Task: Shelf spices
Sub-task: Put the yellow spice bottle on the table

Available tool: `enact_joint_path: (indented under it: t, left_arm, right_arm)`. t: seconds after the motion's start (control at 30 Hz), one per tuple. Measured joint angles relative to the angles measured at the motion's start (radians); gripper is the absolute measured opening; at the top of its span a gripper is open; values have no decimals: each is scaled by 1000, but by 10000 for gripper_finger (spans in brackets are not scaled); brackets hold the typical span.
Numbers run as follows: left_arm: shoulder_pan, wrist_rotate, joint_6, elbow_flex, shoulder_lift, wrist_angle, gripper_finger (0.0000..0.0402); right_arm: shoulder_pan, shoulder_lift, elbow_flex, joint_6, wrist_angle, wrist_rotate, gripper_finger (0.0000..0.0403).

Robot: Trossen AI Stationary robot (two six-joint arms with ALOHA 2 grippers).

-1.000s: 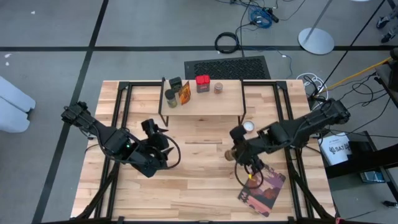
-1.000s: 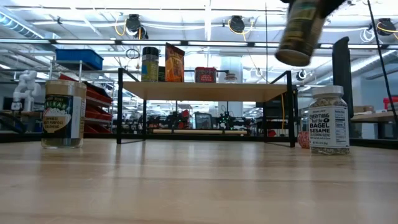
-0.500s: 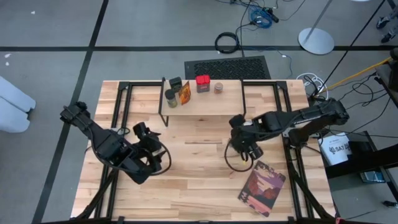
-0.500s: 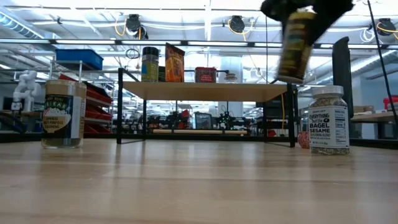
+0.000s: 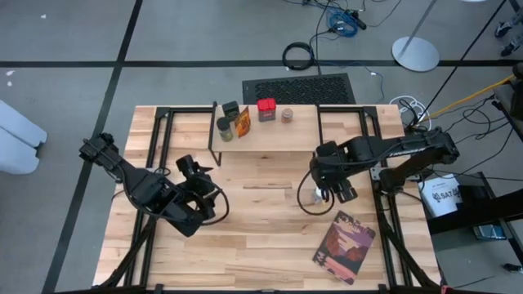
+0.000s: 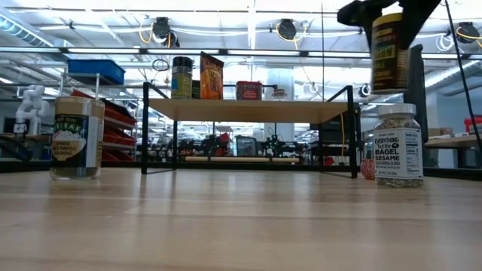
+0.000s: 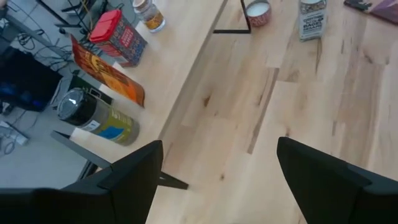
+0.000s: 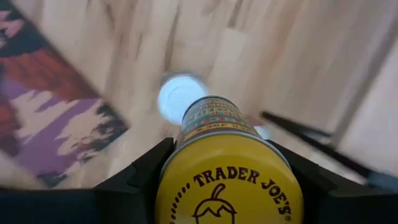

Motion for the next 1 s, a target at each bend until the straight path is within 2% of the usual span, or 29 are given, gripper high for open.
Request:
enact_joint_path:
  t: [0.1, 0.23, 0.4, 0.63, 0.83, 1.0]
  left_arm:
    - [0, 0, 1, 0, 0, 0, 324]
    - [0, 0, 1, 0, 0, -1, 324]
    - [0, -1, 1, 0, 0, 0, 324]
    - [0, -4, 2, 0, 0, 7, 324]
    - [0, -4, 1, 0, 0, 7, 324]
    - [0, -5, 1, 0, 0, 7, 324]
  right_arm:
    - [27, 0, -1, 58, -35, -65, 210]
    - [91, -8, -1, 145, -85, -96, 210]
    - [179, -14, -13, 190, -4, -112, 210]
    - [266, -13, -195, 73, 228, -61, 210]
    - [270, -13, -353, 70, 317, -32, 210]
    - [270, -13, -398, 69, 349, -33, 210]
